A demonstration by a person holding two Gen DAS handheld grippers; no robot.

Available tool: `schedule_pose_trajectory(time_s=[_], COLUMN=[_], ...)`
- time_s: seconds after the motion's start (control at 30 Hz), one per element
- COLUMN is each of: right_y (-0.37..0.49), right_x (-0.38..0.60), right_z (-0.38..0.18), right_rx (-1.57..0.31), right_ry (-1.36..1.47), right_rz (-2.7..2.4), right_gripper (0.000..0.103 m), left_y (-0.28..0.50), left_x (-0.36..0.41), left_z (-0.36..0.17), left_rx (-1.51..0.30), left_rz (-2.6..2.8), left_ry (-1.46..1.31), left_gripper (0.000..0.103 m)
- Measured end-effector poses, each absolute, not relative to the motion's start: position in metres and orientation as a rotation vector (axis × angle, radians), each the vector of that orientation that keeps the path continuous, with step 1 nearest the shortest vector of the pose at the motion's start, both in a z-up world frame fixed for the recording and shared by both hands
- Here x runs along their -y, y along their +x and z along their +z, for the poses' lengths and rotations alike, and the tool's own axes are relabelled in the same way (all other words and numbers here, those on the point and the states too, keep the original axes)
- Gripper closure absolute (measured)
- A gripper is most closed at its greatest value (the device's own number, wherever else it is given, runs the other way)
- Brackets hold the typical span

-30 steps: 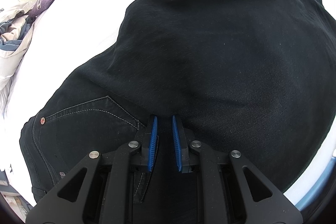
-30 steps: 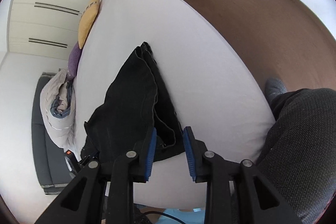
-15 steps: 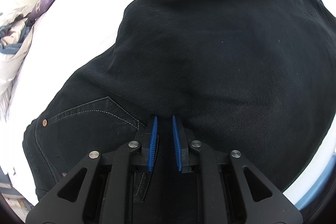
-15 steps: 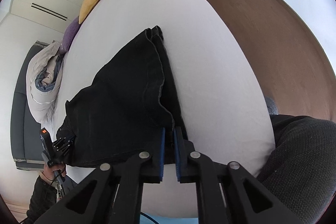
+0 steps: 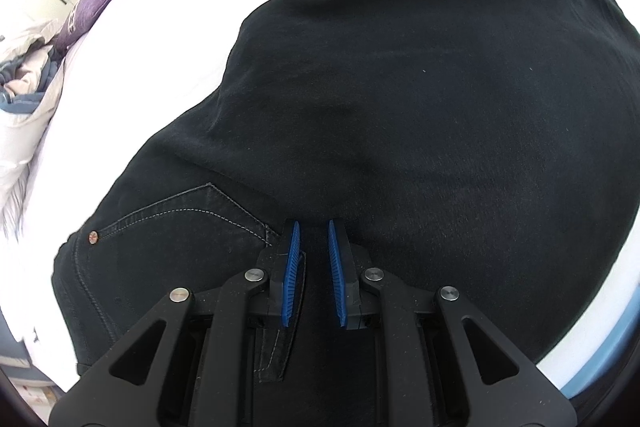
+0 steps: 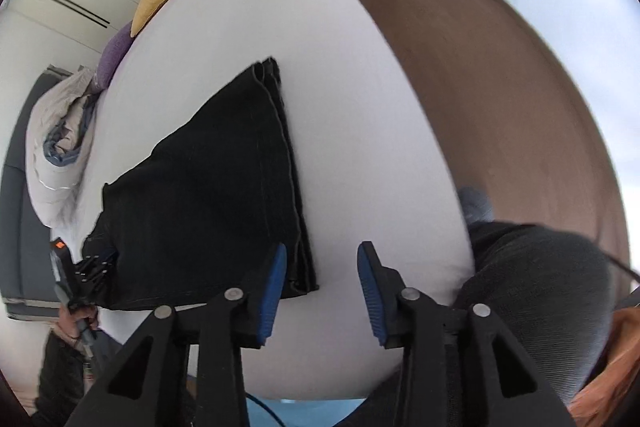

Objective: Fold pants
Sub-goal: 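Open the right gripper and smooth the folded jeans with both grippers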

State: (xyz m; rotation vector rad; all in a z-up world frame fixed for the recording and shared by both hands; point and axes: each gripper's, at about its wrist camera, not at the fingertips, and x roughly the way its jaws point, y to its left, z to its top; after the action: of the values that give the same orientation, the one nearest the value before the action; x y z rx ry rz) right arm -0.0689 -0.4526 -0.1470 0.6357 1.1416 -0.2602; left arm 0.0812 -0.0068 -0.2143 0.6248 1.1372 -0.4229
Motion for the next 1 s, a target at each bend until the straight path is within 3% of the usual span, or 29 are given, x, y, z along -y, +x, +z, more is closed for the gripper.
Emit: schedule_pose_trajectory(time_s=[0.23,0.37,0.47,0.5,0.57,0.67,0.77,0.87,0.93,0.97,1.0], right_y=[-0.015,0.035,0.062,0.065,0.063,0.048,0.034,0.027,0.037,0.045,0.056], right_x=[0.387,0.351,0.356,0.360,0.377,0.408,0.427,0.421,0.396,0.381,0.366], right_z=[-0.106,-0.139,-0.185,-0.196,-0.204,-0.196,-0.178,-0.150,-0.136,-0.131,-0.127], right_rx=[-0.998,-1.036,-1.125,-1.146,-1.143,-1.081,-1.050,-1.032,-1.005,-0.992,-0.980], right_ry=[0.574,0.568,0.597,0.579,0.603,0.634,0.585,0.506,0.547,0.563,0.570], right_rz=[0.102,0.248,0.180,0.142,0.106,0.035,-0.097,-0.144,0.003,0.082,0.160], right_gripper=[0.059,0.059,0.060,0.082,0.103,0.103,0.103,0.093,0.092,0.085,0.072], left_y=[0.085,0.111,0.142,0.152,0.174,0.203,0.205,0.190,0.176,0.168,0.159], left_x=[0.031,0.060,0.085,0.089,0.091,0.087,0.100,0.108,0.108,0.110,0.115], left_z=[-0.174,-0.163,-0.187,-0.197,-0.210,-0.213,-0.209,-0.198,-0.191,-0.190,-0.191], left_rx=[-1.075,-1.070,-1.132,-1.157,-1.170,-1.170,-1.135,-1.071,-1.050,-1.054,-1.058], left_rz=[-0.466,-0.546,-0.558,-0.539,-0.501,-0.406,-0.365,-0.310,-0.335,-0.362,-0.381], left_ry=[0.590,0.448,0.407,0.402,0.324,0.209,0.274,0.351,0.322,0.309,0.313], left_gripper=[0.088,0.088,0.088,0.088,0.088,0.087,0.087,0.087,0.087,0.087,0.087])
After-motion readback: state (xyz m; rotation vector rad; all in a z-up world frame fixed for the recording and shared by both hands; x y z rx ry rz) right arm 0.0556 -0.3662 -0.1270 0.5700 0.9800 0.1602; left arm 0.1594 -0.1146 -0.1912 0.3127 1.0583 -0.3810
